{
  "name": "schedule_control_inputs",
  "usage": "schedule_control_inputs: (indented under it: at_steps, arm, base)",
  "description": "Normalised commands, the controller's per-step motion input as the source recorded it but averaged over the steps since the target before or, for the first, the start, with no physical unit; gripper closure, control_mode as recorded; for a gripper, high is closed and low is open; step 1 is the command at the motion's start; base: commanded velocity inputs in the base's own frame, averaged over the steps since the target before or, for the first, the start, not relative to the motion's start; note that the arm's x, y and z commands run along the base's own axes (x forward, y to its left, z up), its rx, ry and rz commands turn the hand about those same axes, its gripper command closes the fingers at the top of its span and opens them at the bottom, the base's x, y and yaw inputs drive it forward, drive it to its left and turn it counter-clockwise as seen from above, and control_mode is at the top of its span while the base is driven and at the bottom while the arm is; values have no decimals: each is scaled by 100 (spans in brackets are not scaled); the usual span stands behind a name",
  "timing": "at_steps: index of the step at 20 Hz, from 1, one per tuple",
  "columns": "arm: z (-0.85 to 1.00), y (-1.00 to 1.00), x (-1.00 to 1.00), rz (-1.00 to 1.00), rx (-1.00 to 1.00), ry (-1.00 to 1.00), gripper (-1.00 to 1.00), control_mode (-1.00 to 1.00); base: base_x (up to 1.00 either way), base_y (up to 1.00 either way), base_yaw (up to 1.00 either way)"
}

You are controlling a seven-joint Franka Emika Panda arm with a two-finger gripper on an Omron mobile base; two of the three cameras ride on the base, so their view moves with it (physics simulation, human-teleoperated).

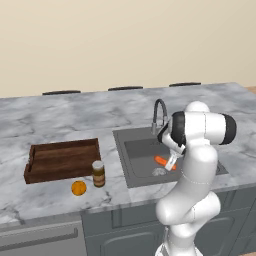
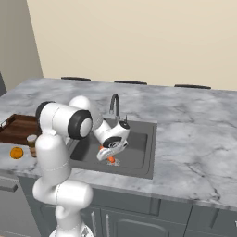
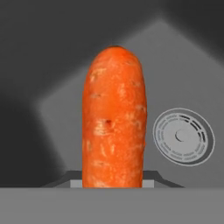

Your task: Pick up all produce items and place them in the sink. Turn on the sink faucet to wash them. Then turn the sink off and put them in the tray.

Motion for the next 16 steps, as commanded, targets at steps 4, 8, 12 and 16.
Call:
schedule_control_inputs:
  at_steps: [4, 8, 12, 16]
  arm:
    - [-29, 1, 5, 2, 0, 0, 100, -100]
    - [-30, 0, 1, 2, 0, 0, 100, -100]
    - [-27, 2, 2, 2, 0, 0, 100, -100]
    - [-26, 3, 3, 2, 0, 0, 100, -100]
  base:
    - [0, 0, 0]
    - [0, 0, 0]
    - [0, 0, 0]
    - [0, 0, 0]
